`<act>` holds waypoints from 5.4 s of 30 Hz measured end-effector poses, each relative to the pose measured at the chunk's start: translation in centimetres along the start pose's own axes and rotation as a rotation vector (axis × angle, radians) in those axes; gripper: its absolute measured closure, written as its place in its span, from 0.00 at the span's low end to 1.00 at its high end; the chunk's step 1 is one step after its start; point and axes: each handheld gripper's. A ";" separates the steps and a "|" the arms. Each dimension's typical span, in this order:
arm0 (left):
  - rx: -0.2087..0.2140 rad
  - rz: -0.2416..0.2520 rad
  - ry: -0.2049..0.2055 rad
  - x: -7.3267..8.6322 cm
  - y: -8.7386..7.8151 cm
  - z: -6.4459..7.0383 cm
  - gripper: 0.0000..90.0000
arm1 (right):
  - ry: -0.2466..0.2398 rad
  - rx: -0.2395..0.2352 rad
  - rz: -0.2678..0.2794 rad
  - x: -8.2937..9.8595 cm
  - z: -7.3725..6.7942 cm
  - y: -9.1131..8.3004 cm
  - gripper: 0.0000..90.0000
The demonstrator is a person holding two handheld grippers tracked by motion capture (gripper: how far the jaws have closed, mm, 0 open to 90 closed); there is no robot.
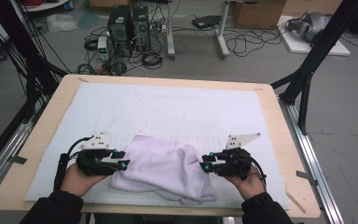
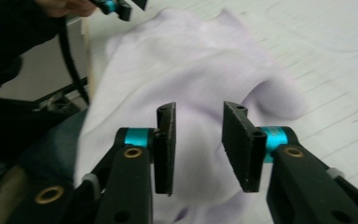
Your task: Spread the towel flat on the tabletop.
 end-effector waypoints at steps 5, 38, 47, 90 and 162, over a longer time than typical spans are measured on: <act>-0.007 -0.023 -0.012 -0.4 2.1 -1.0 0.57 | 0.023 0.009 -0.056 -0.3 1.4 2.2 0.59; -0.002 -0.132 -0.014 2.0 2.9 -1.1 0.96 | 0.029 0.007 -0.123 3.7 0.3 0.5 0.89; -0.042 -0.028 -0.016 -1.1 3.1 -2.3 0.65 | 0.063 0.067 -0.003 0.7 2.3 -0.5 0.66; -0.135 -0.113 -0.080 0.1 4.8 -4.7 0.93 | 0.003 0.066 -0.114 -0.4 2.5 4.8 0.71; -0.177 -0.066 -0.091 -0.4 4.4 -4.8 0.60 | 0.038 0.233 -0.082 -0.5 5.7 0.5 0.57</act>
Point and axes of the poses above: each handheld gripper's, and its own axes: y roughly forward along the jaws, x roughly out of its underside, z roughly to its right, and after that the axes turned 1 degree about y, right-handed
